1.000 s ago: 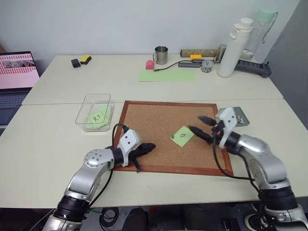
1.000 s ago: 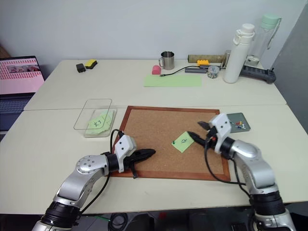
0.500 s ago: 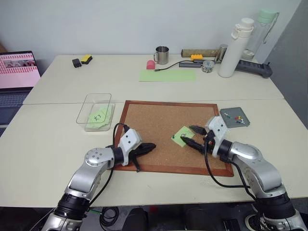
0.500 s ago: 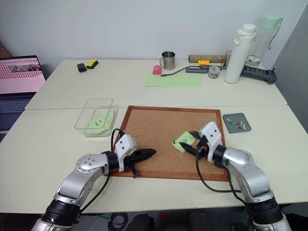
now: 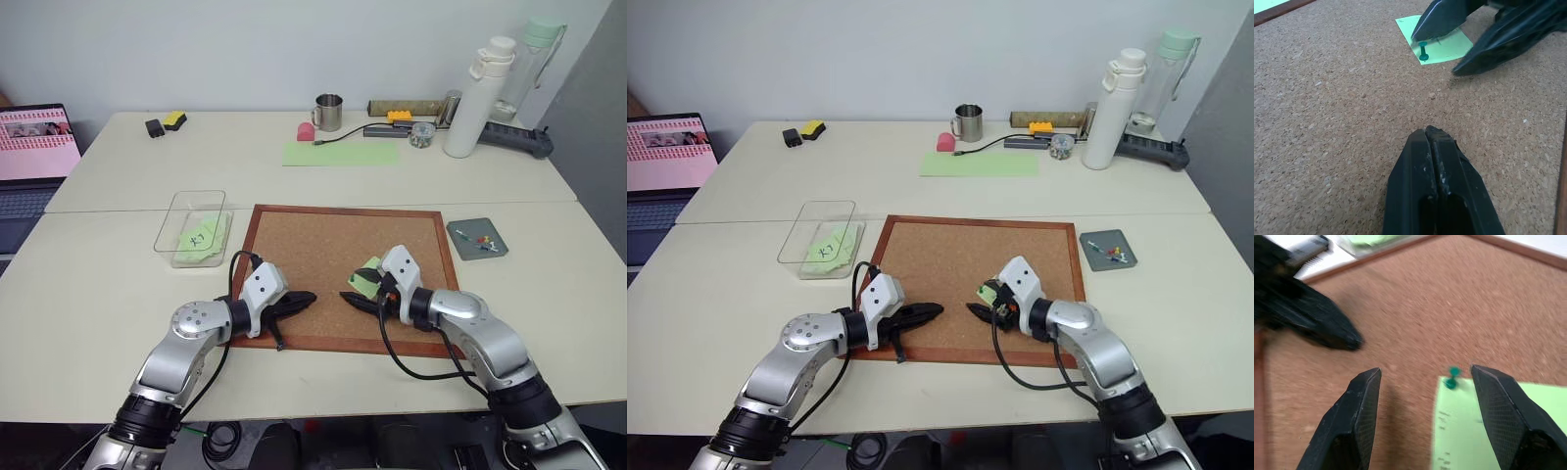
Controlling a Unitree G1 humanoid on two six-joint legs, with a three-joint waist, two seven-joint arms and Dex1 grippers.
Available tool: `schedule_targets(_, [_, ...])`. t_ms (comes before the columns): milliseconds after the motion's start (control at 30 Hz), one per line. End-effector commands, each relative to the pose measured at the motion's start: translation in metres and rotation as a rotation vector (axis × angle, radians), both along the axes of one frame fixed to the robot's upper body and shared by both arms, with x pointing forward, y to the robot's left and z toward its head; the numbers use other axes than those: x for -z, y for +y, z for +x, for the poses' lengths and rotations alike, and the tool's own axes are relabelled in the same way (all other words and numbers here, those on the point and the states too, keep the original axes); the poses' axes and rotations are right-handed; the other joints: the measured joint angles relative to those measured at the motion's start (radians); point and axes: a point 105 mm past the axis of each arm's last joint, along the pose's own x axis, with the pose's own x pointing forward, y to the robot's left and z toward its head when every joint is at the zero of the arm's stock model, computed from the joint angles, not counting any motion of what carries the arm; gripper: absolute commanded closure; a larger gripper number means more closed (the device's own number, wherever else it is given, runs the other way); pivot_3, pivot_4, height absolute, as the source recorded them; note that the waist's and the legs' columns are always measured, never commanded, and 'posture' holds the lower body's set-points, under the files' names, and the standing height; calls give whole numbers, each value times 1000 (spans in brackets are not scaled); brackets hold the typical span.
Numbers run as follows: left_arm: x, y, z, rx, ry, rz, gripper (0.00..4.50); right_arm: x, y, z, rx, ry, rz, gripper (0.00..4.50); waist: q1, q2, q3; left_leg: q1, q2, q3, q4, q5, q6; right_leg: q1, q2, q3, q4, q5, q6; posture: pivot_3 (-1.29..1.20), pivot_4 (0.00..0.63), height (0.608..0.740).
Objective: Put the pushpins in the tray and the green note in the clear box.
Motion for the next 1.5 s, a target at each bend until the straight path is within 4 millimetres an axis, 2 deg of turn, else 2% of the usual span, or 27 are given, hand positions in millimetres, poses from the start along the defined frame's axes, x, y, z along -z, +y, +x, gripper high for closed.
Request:
schedule_targets(33, [18,10,-7,-29,77,50,4500,-9,3,7,3,-50,6,1463,0,0,0,0,0,0,0,0,0,0,0,0,0,0,0,0,150,740])
schedule_targets(267, [18,10,-7,-36,77,49,4500,-8,11,11,-7,-34,30,1463,-2,0,0,0,0,0,0,0,0,0,0,0,0,0,0,0,150,740])
schedule_targets(300, [18,10,-7,-37,77,48,4500,-9,11,11,-6,-36,31,1832,-3,0,0,0,0,0,0,0,0,0,0,0,0,0,0,0,150,740])
schedule_targets(333, [18,10,-7,-37,77,48,4500,-10,13,12,-8,-35,38,1923,-3,0,0,0,0,0,0,0,0,0,0,0,0,0,0,0,150,740])
schedule_targets(367, [18,9,-7,-37,77,48,4500,-11,13,12,-10,-35,42,2252,-4,0,0,0,0,0,0,0,0,0,0,0,0,0,0,0,150,740])
schedule_targets(733, [17,8,-8,-33,80,46,4500,-16,11,12,-7,-49,51,4416,-5,0,0,0,0,0,0,0,0,0,0,0,0,0,0,0,150,740])
schedule_targets(900, [17,8,-8,-34,80,47,4500,-29,9,12,-2,-85,75,4468,-5,0,0,0,0,0,0,0,0,0,0,0,0,0,0,0,150,740])
schedule_targets(1233, [11,6,-5,-46,77,10,4500,-93,3,7,15,-271,189,4468,-5,0,0,-1,0,-1,0,0,0,-1,0,-1,0,0,0,0,150,740])
schedule_targets(1433, [-3,0,3,-56,85,-67,4500,-91,-6,8,46,-277,160,4468,-5,0,0,-1,0,-1,0,0,0,-1,0,-1,0,0,0,0,150,740])
schedule_targets(1500, [-6,-1,3,-45,87,-78,4109,-88,-9,8,64,-270,153,4500,-4,0,0,-1,0,-1,0,0,0,-1,0,-1,0,0,0,0,150,740])
